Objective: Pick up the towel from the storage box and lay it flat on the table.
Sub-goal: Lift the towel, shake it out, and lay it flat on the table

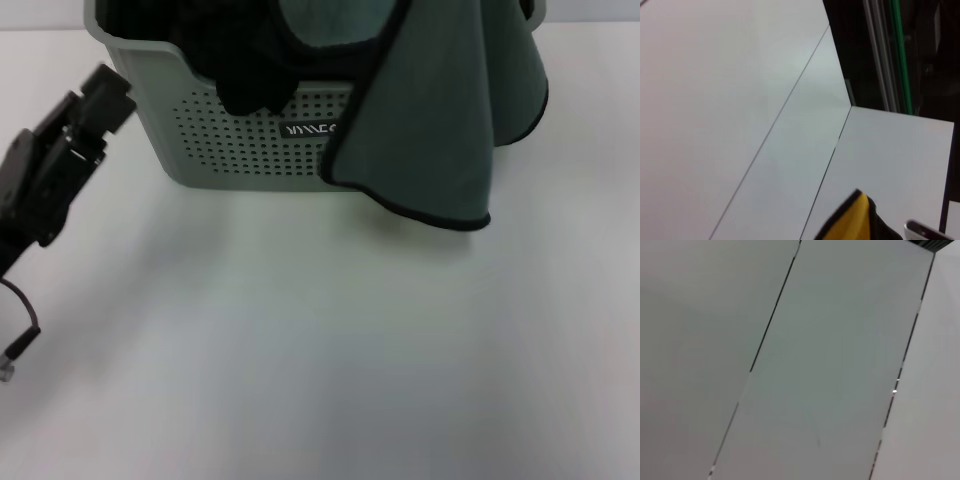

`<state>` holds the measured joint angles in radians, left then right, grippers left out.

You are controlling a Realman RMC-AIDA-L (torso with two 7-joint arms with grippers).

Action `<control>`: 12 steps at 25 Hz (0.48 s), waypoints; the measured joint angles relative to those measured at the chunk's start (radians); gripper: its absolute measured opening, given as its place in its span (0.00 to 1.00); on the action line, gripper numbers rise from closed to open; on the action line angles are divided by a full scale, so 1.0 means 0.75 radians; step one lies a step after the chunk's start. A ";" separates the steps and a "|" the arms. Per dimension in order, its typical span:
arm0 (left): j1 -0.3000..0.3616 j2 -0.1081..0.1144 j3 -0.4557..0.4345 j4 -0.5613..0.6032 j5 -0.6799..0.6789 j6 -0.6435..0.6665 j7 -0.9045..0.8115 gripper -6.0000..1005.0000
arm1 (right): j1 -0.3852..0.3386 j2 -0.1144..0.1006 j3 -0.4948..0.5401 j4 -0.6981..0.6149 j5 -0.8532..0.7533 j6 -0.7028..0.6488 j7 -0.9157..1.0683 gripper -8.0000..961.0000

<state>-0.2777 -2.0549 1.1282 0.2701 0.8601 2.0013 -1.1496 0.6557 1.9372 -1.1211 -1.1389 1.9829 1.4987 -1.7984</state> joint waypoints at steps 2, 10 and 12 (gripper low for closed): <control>-0.004 -0.001 -0.001 0.026 -0.012 0.004 -0.001 0.31 | 0.004 -0.004 0.001 -0.009 -0.003 0.015 0.010 0.05; -0.149 -0.028 0.009 0.070 0.129 -0.038 0.047 0.31 | 0.014 0.017 0.002 -0.098 -0.006 0.015 0.037 0.05; -0.184 -0.031 0.009 0.065 0.200 -0.061 0.060 0.30 | 0.023 0.018 0.003 -0.109 -0.007 0.013 0.044 0.05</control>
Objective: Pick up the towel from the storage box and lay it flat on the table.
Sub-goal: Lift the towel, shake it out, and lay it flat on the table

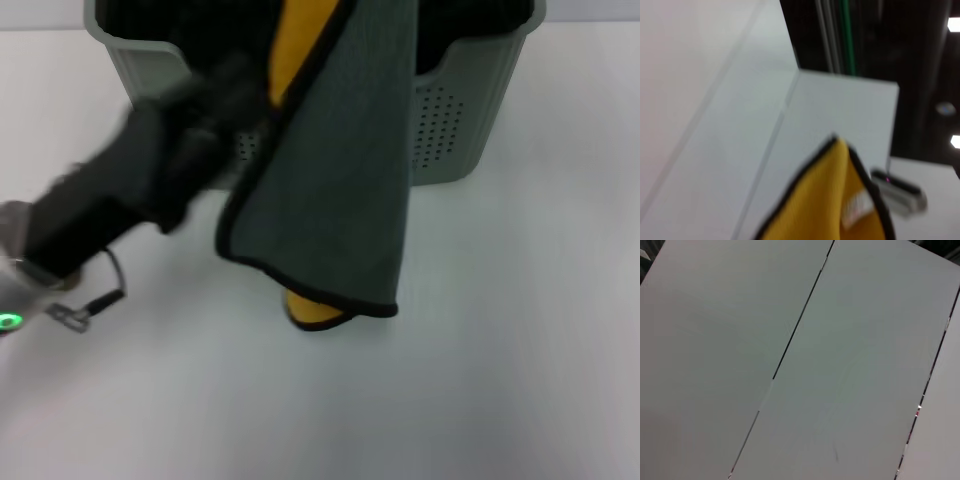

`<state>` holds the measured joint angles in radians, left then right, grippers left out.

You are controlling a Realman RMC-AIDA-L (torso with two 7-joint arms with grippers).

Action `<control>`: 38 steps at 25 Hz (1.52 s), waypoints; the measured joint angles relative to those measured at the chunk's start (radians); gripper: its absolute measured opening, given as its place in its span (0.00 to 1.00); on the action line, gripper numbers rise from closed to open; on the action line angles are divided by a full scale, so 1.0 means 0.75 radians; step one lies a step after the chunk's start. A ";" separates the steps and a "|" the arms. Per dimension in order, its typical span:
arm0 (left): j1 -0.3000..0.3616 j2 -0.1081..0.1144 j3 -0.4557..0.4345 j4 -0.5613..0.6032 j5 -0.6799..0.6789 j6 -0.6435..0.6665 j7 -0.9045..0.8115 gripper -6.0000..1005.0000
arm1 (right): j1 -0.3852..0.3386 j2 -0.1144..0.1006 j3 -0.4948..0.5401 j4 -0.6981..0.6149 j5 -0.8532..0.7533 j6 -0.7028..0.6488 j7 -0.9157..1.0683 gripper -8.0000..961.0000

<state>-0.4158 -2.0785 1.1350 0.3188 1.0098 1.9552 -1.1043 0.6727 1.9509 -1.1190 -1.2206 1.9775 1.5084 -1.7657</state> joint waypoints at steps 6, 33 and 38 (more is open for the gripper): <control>-0.026 -0.012 -0.002 -0.002 0.111 -0.020 0.037 0.30 | 0.015 0.007 0.002 -0.016 -0.001 -0.059 0.002 0.06; -0.015 -0.027 0.004 -0.104 0.217 -0.163 0.258 0.30 | 0.073 0.064 0.003 -0.121 -0.084 -0.234 -0.005 0.07; -0.002 -0.025 0.000 -0.104 0.207 -0.154 0.261 0.29 | 0.072 0.061 0.003 -0.121 -0.085 -0.238 -0.005 0.07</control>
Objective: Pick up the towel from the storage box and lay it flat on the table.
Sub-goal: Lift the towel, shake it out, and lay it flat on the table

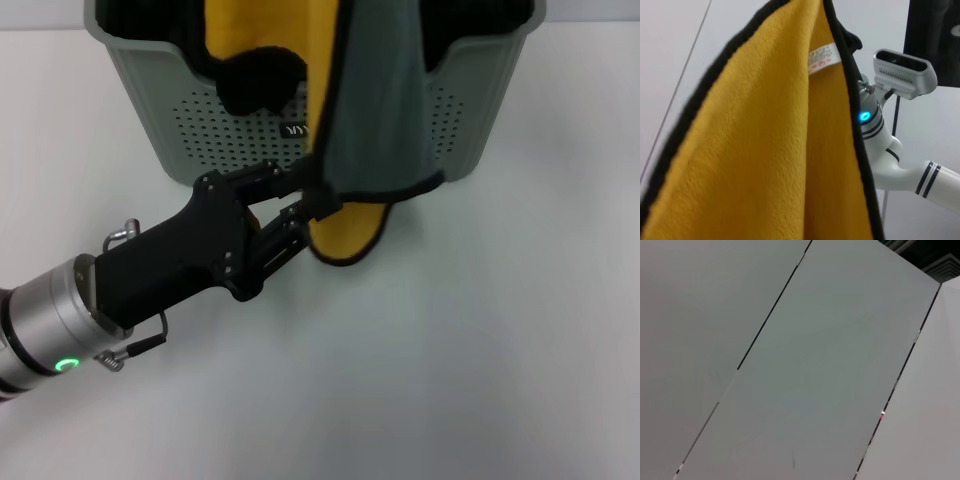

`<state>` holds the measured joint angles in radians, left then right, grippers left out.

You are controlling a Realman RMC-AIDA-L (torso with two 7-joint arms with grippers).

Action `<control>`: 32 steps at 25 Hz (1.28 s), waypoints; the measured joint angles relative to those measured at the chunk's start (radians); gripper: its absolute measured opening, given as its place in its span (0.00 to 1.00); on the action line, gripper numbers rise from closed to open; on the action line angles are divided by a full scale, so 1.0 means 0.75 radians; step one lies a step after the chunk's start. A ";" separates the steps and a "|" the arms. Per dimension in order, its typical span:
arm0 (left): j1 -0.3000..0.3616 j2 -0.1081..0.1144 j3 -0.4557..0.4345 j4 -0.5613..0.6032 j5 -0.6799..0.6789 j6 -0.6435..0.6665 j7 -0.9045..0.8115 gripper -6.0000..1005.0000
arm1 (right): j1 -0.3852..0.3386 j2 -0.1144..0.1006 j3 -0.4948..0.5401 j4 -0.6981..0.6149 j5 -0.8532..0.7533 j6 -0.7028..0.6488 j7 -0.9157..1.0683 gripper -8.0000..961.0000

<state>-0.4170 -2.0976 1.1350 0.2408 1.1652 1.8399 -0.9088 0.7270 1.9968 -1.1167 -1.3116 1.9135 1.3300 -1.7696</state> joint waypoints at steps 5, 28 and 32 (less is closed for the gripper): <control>-0.002 0.003 0.003 0.007 0.007 0.005 0.000 0.26 | -0.007 0.003 0.000 0.000 -0.001 0.000 -0.001 0.08; -0.015 0.001 0.012 0.000 0.032 0.005 -0.004 0.19 | 0.006 0.021 0.000 0.000 -0.018 0.000 -0.019 0.09; -0.016 0.001 0.038 0.006 0.032 0.006 -0.001 0.27 | 0.006 0.021 0.000 0.005 -0.018 -0.003 -0.021 0.09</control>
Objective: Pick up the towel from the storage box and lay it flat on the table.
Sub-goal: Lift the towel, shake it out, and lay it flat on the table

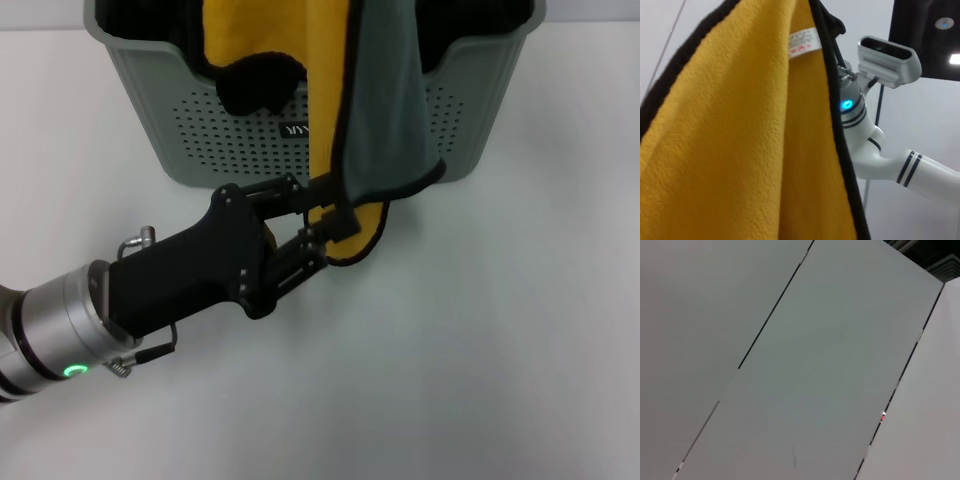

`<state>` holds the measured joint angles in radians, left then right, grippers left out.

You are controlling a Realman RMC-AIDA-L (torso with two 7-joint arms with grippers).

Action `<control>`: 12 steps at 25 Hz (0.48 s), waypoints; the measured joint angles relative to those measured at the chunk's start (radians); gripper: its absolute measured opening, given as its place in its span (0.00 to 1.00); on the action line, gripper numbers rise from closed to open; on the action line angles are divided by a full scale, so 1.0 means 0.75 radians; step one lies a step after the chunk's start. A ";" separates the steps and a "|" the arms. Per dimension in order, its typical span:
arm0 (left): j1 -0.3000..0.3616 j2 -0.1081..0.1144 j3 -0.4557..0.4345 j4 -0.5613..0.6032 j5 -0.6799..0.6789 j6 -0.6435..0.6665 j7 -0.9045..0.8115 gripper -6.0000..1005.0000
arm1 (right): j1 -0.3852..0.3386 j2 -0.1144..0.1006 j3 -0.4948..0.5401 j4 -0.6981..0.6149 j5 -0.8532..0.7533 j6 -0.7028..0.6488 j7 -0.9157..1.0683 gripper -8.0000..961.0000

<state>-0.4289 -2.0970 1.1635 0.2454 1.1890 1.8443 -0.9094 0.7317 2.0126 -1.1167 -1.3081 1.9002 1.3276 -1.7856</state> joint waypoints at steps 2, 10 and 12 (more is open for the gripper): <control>0.001 0.000 0.011 0.005 -0.002 0.001 0.000 0.30 | 0.000 0.000 0.000 0.004 0.000 -0.009 -0.001 0.09; 0.007 -0.003 0.010 0.000 -0.072 0.004 0.002 0.32 | 0.003 0.002 -0.010 0.010 -0.002 -0.017 -0.002 0.10; 0.003 -0.003 0.012 -0.002 -0.072 0.003 0.002 0.32 | 0.006 0.002 -0.011 0.010 -0.002 -0.017 -0.002 0.10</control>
<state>-0.4267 -2.0989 1.1726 0.2435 1.1350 1.8468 -0.9080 0.7359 2.0144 -1.1247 -1.3007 1.8987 1.3145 -1.7871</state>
